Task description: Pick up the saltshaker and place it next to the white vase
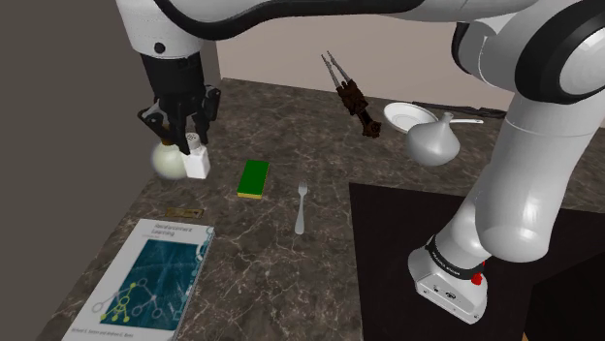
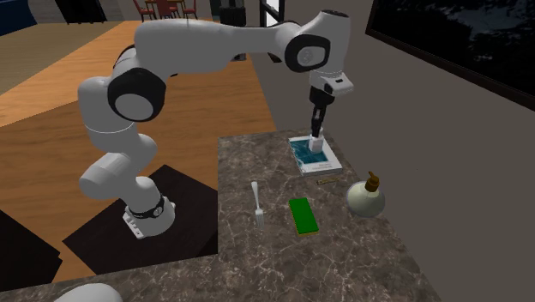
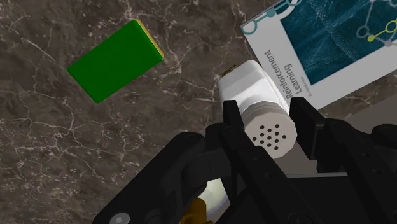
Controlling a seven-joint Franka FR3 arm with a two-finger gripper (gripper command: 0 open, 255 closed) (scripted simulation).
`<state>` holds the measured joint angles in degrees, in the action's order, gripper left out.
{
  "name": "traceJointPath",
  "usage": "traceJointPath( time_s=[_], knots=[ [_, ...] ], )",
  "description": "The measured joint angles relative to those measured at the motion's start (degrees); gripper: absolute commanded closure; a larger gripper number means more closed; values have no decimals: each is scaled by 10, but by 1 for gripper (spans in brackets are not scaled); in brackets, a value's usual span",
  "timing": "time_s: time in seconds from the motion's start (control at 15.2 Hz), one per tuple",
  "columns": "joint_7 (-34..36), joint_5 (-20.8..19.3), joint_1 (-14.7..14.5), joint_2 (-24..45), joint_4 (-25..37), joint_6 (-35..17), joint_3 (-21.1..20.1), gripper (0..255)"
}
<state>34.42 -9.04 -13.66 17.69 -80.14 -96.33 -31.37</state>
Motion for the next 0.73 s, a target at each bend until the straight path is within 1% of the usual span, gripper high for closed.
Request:
traceJointPath(
  time_s=[0.53, 0.73],
  knots=[
    [1, -8, -13, 15, 84, 70, -1, 255],
    [3, -15, -23, 29, 127, 100, -1, 255]
  ],
)
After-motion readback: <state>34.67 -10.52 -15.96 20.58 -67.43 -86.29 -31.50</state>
